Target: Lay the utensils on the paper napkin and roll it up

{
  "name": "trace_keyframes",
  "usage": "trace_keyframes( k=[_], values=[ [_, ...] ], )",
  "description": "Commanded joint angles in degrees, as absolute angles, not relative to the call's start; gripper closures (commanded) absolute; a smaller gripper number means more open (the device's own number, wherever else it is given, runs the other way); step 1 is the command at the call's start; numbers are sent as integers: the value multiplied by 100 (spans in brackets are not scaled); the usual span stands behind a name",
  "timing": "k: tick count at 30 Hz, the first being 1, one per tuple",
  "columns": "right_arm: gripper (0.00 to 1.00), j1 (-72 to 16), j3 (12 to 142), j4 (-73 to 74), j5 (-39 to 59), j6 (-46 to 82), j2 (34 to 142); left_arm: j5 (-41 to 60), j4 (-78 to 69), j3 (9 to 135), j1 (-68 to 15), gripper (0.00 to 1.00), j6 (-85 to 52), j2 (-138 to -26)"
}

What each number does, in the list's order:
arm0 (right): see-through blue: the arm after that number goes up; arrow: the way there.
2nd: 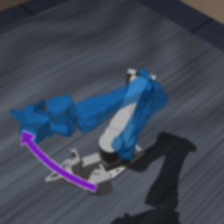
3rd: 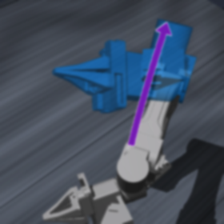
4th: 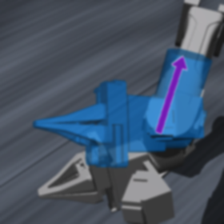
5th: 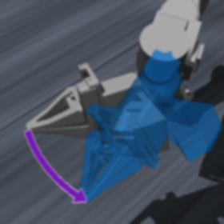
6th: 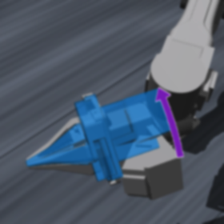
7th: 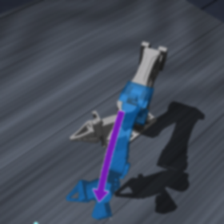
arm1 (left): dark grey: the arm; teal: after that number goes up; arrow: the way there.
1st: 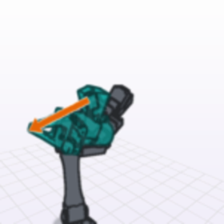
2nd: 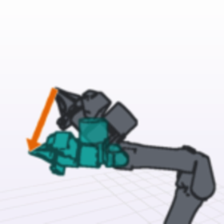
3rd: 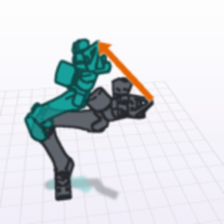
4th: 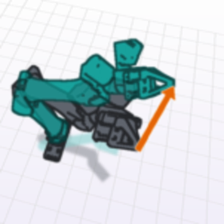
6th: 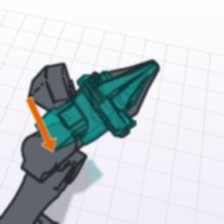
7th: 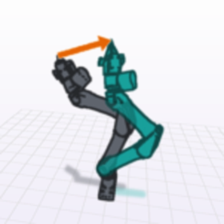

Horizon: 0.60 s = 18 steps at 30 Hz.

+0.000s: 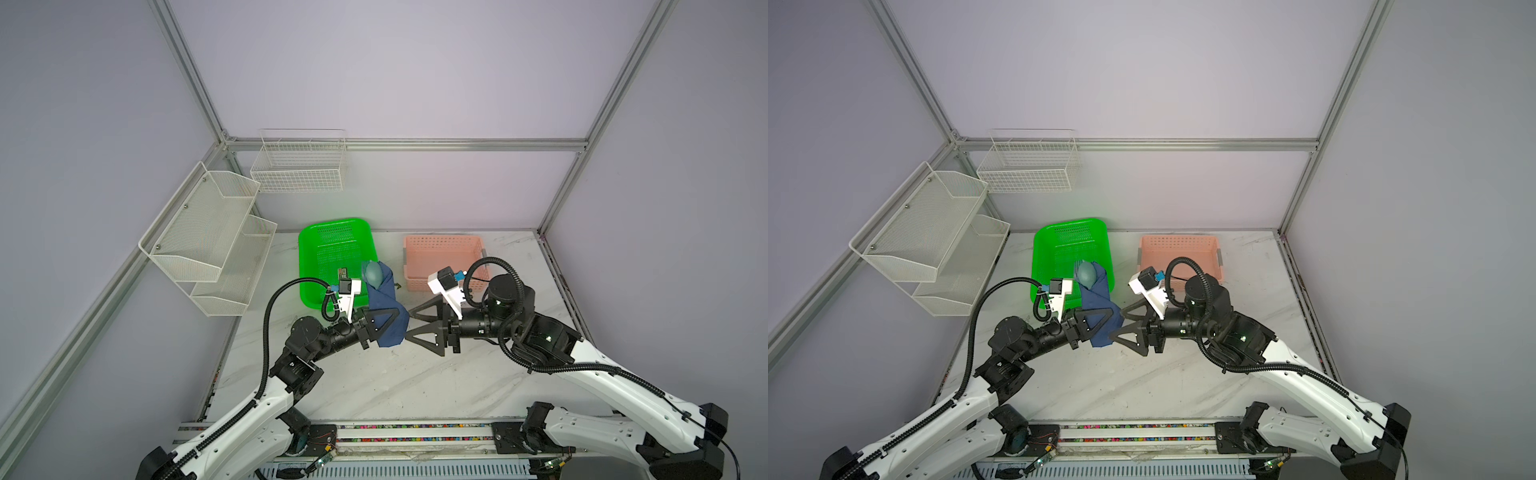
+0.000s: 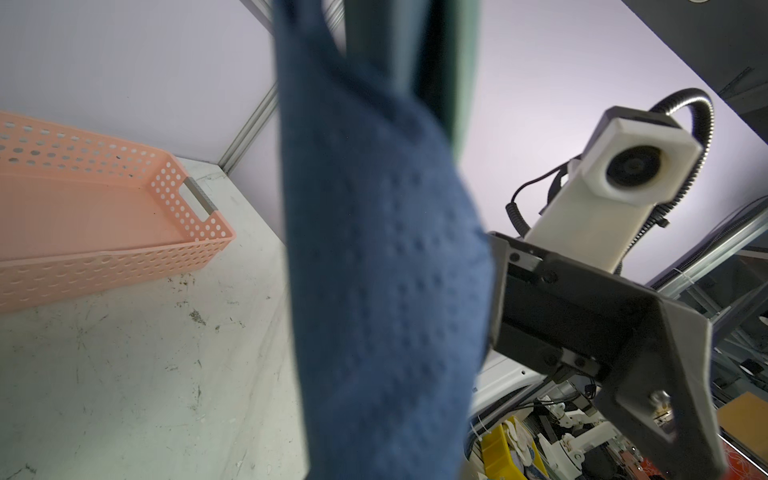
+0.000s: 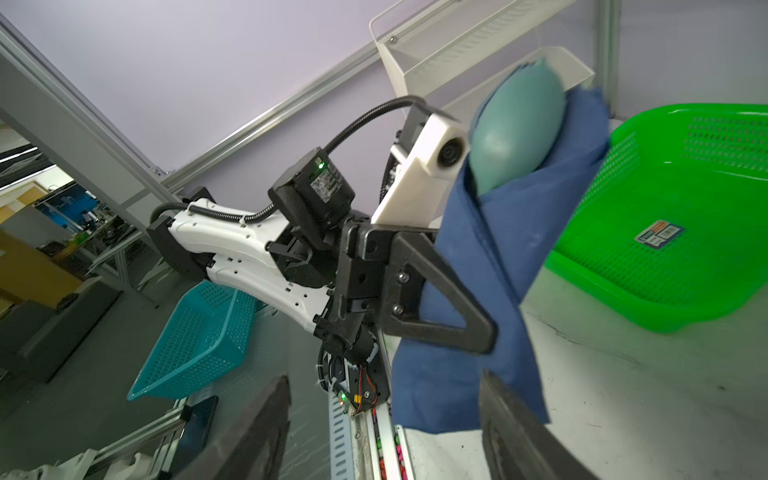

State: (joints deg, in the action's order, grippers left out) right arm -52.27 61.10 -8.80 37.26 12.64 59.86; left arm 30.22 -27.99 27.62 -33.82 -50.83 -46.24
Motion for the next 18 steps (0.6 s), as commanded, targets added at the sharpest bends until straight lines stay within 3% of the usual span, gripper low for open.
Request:
trace_keyframes(
  k=[1, 18],
  values=[
    [27, -5425, 6229, -792, 3550, 1078, 6225, 2828, -2949, 3225, -3392, 100, -4869, -4606],
    [28, -5445, 5999, -216, 3019, 1196, 6640, 2927, -3076, 3164, -3391, 100, -4922, -4631]
  ],
)
